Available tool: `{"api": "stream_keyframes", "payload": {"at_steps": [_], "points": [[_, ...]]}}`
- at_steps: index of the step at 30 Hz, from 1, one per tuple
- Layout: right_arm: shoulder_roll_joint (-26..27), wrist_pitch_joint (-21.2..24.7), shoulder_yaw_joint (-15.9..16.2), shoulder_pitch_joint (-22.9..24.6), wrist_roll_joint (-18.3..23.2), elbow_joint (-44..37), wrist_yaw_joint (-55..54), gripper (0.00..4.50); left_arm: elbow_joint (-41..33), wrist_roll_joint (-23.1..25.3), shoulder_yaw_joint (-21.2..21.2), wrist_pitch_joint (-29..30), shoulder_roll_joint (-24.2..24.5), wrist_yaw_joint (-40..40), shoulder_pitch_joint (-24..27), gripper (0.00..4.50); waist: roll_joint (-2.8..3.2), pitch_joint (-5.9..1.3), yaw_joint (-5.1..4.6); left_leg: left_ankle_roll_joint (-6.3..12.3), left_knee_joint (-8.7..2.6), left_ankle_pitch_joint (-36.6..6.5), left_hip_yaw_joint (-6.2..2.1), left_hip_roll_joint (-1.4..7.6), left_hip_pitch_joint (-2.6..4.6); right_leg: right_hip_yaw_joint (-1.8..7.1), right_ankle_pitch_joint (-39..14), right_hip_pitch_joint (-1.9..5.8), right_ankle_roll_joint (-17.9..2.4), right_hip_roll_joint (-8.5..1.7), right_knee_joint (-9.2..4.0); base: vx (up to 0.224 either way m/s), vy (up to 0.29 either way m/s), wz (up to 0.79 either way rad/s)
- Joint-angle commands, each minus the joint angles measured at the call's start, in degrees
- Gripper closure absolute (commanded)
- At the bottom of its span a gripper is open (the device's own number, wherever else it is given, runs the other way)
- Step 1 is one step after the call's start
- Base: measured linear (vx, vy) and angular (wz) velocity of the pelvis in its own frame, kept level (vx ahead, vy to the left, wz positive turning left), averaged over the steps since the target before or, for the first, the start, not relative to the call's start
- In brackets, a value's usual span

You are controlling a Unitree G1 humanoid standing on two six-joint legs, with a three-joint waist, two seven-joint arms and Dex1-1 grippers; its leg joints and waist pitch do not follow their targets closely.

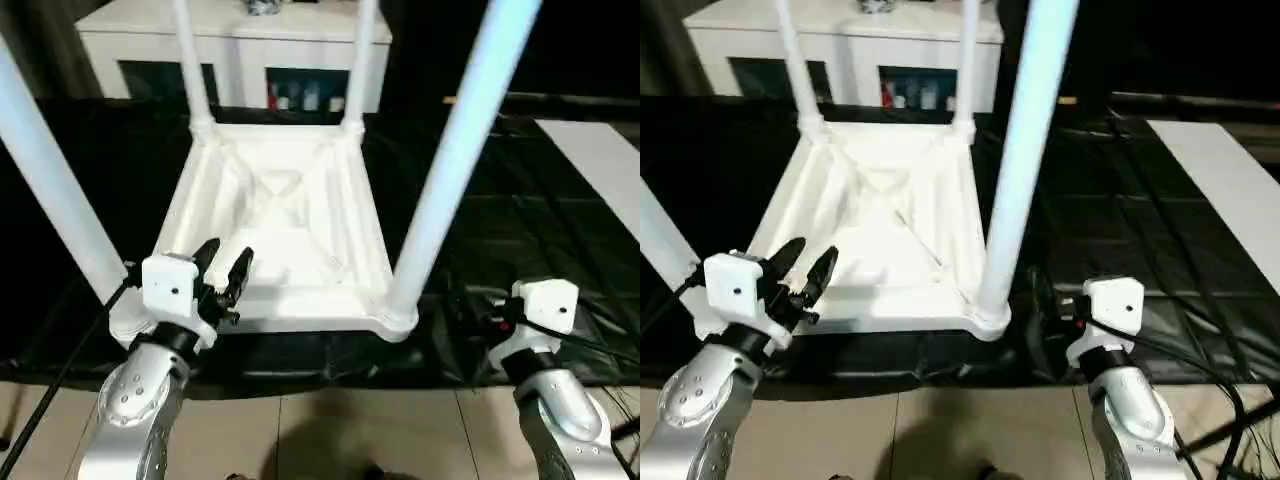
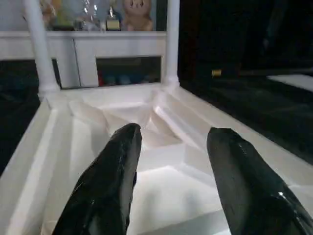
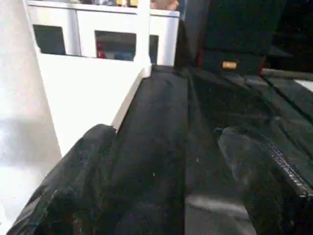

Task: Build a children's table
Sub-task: Flip table

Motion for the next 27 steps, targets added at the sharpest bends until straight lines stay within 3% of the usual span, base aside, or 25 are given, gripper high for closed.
{"api": "stream_keyframes", "payload": {"at_steps": [1,2,3,4,5,6,7,8,9,10,11,13,14,15,16,17,18,19,20,21,22,23,24,25,27], "points": [[-0.53,-1.54,0.52,0.85,1.81,-1.96,2.25,0.83,-3.03,-1.63,0.40,-2.83,-0.84,-0.35,2.05,2.00,1.34,-1.46,4.76,-3.37,-13.78,-52.94,1.76,5.26,-3.64,1.47,-13.24,4.95,-3.07,1.38,9.28,-0.096,-0.021,0.12],[-0.81,-2.01,0.80,1.07,1.92,-2.11,2.88,0.83,-3.21,-1.82,0.71,-4.10,-1.05,-0.44,2.81,2.00,-1.23,-2.05,3.44,-0.88,-11.01,-47.69,2.17,4.48,-0.34,4.28,-18.28,2.66,-1.41,0.53,7.46,0.019,-0.113,0.23],[-0.89,-2.12,0.88,1.13,1.93,-2.14,3.03,0.83,-3.25,-1.85,0.79,-4.44,-1.10,-0.46,3.01,2.00,-4.70,-0.90,3.67,-1.83,4.28,-30.52,1.76,-0.81,6.88,4.76,-59.74,-7.89,5.18,-2.97,-8.47,0.066,-0.106,0.04],[-1.57,-2.30,1.81,1.55,2.74,-2.66,4.85,0.83,-3.49,-1.22,1.70,-7.46,-1.51,0.11,4.68,1.82,-3.31,-1.20,2.62,0.89,7.13,-10.19,-2.40,-1.94,2.21,9.35,-67.75,-3.93,1.50,-8.08,-7.46,0.066,-0.106,0.04],[-1.57,-2.30,1.81,1.55,2.74,-2.66,4.85,0.83,-3.49,-1.22,1.70,-7.46,-1.51,0.11,4.68,1.73,-2.78,-1.39,3.33,0.48,5.95,-8.70,-3.38,-1.24,0.72,8.82,-65.65,-1.45,0.49,-8.57,-6.25,0.049,0.007,-0.18],[-2.49,-2.76,3.02,1.92,2.68,-3.16,6.57,0.83,-3.78,-0.44,2.77,-9.83,-1.99,1.19,6.06,1.73,-1.93,-2.08,3.90,-2.08,0.60,-17.24,-3.66,0.71,1.92,5.54,-54.16,-0.85,-1.17,-4.99,-3.30,0.000,0.000,0.00],[-3.81,-2.90,4.86,2.31,2.79,-3.70,9.27,0.83,-4.19,1.57,4.61,-13.19,-2.60,3.74,7.54,1.73,-1.64,-2.53,3.56,-2.49,-2.40,-26.48,-3.12,1.79,2.37,4.60,-35.98,-1.36,-3.08,-0.60,-0.84,0.000,0.000,0.00],[-3.81,-2.90,4.86,2.31,2.79,-3.70,9.27,0.83,-4.19,1.57,4.61,-13.19,-2.60,3.74,7.54,1.61,-1.30,-2.13,3.00,-2.26,-3.34,-29.70,-3.39,2.19,1.78,4.47,-30.16,-0.66,-3.93,-0.17,-0.45,0.000,0.000,0.00],[-4.12,-2.76,5.27,2.34,2.83,-3.79,9.97,0.83,-4.34,2.03,5.03,-13.89,-2.67,4.58,7.76,1.48,-0.11,-2.24,2.71,-2.33,-4.39,-32.15,-3.51,2.50,1.63,4.79,-23.12,0.25,-6.08,-0.48,-0.35,-0.050,0.007,-0.02],[-4.03,-3.09,5.49,2.22,3.13,-3.77,10.52,0.83,-4.64,2.33,5.56,-13.95,-2.60,5.37,7.24,1.30,-0.77,-1.87,2.29,-2.17,-4.92,-33.82,-3.40,2.39,1.00,4.63,-22.46,0.88,-6.32,-0.57,-0.72,-0.050,0.007,-0.02],[-3.52,-2.64,5.32,1.92,3.99,-3.60,10.77,0.65,-4.76,1.81,6.03,-13.33,-2.52,5.67,6.43,1.31,-1.02,-1.28,2.20,-2.29,-5.41,-36.69,-3.55,2.42,1.00,4.19,-26.33,0.80,-5.41,-0.56,-1.12,-0.058,0.031,-0.09],[-2.65,-2.83,4.95,1.40,4.82,-3.20,10.73,0.47,-4.44,2.37,6.89,-12.32,-1.94,6.66,5.09,1.16,-1.11,-0.92,1.89,-3.14,-4.35,-42.42,-3.50,1.61,3.57,3.04,-37.99,-0.60,-1.91,-0.90,-3.88,-0.060,0.023,-0.01],[-2.37,-3.29,4.83,1.18,4.99,-2.90,10.44,0.47,-4.38,2.63,7.84,-12.37,-2.01,7.43,4.74,0.99,-0.58,-0.75,1.53,-3.05,-5.29,-44.73,-3.84,1.94,3.34,1.59,-36.46,0.51,-1.15,-0.37,-3.91,-0.051,0.024,-0.01],[-2.23,-3.81,4.79,1.07,5.04,-2.69,10.26,0.44,-4.47,2.45,8.66,-12.61,-2.27,7.97,4.52,0.99,-0.43,-0.60,1.30,-3.09,-6.20,-46.42,-3.99,2.39,2.83,0.85,-34.44,1.41,-0.95,-0.11,-3.47,-0.069,0.017,-0.02],[-2.17,-4.26,4.80,0.88,4.86,-2.53,10.03,0.27,-4.59,1.78,9.32,-12.88,-2.56,8.15,4.30,0.88,0.38,-0.51,1.84,-3.22,-9.08,-50.33,-3.89,3.77,0.97,0.57,-26.95,3.98,-2.18,0.32,0.18,-0.069,0.017,-0.02],[-1.93,-4.69,4.61,0.93,4.97,-2.49,9.73,0.14,-4.73,1.63,9.98,-13.31,-2.85,8.90,4.37,0.84,1.04,-0.81,4.21,-3.44,-12.18,-54.09,-2.25,5.09,-1.82,1.07,-13.88,6.66,-3.78,0.80,8.04,-0.075,-0.021,0.10],[-2.10,-5.82,4.71,1.29,4.77,-2.68,9.91,0.06,-4.96,1.22,11.25,-15.06,-4.05,10.61,4.66,0.83,0.08,-0.40,5.01,-1.72,-12.52,-52.76,-1.59,5.56,-2.46,2.86,-12.65,6.52,-2.58,0.57,9.55,-0.013,-0.076,0.22],[-2.24,-6.67,4.73,1.56,4.65,-2.79,9.97,0.03,-4.99,0.30,12.13,-16.00,-5.17,11.88,4.92,0.79,-2.40,-0.74,5.23,-2.49,-6.64,-42.08,-0.29,2.77,3.09,6.81,-33.72,0.44,0.84,-1.22,2.85,-0.013,-0.076,0.22],[-2.27,-6.93,4.74,1.60,4.56,-2.80,9.95,0.02,-4.96,-0.26,12.40,-16.13,-5.57,12.22,4.97,0.70,-3.51,-1.04,4.72,-1.79,-0.57,-32.69,-0.97,0.69,5.98,7.23,-50.05,-3.64,1.12,-4.00,-3.47,0.028,-0.122,0.05],[-2.11,-7.20,4.52,1.76,4.73,-2.95,10.10,0.00,-5.08,-0.67,12.41,-16.95,-5.71,12.13,5.45,0.55,-3.12,-0.78,4.54,0.16,3.75,-15.64,-1.85,-0.17,4.50,8.75,-63.25,-2.98,-0.23,-7.05,-6.40,0.004,-0.072,-0.13],[-1.98,-7.32,4.34,1.87,4.87,-3.07,10.23,0.00,-5.19,-0.79,12.34,-17.51,-5.67,11.96,5.80,0.47,-2.51,-1.61,5.46,-0.78,0.25,-12.51,-2.67,1.41,2.62,7.66,-54.30,-0.52,-2.44,-5.91,-4.22,0.004,-0.072,-0.13],[-1.89,-7.22,4.25,1.95,5.08,-3.20,10.38,0.00,-5.12,-0.88,12.35,-17.59,-5.44,11.80,5.79,0.43,-1.60,-1.63,5.69,-3.08,-2.98,-18.83,-2.20,2.11,1.83,5.84,-42.42,-0.12,-3.36,-2.26,-1.94,0.000,0.000,0.00],[-1.84,-7.14,4.19,1.97,5.23,-3.24,10.48,0.00,-5.06,-0.94,12.38,-17.53,-5.32,11.76,5.71,0.43,-1.73,-1.39,5.60,-3.58,-3.54,-22.88,-2.06,2.29,2.03,5.64,-39.11,-0.35,-3.20,-1.47,-1.65,0.000,0.000,0.00],[-1.94,-6.98,4.51,1.91,5.65,-3.53,11.11,0.00,-4.50,-2.24,12.68,-16.22,-4.67,11.12,4.57,0.37,-1.62,-1.58,5.50,-4.10,-4.14,-26.98,-2.14,2.36,2.05,5.75,-34.63,-0.05,-3.48,-1.18,-1.07,0.000,0.000,0.00],[-2.12,-6.59,5.27,1.79,6.54,-3.99,12.29,0.00,-3.47,-3.78,13.23,-14.28,-3.43,10.03,2.61,0.11,-1.06,-1.49,5.48,-4.29,-4.54,-29.23,-2.29,2.28,1.92,5.91,-33.04,0.17,-3.86,-1.45,-1.14,0.000,0.000,0.00]]}}
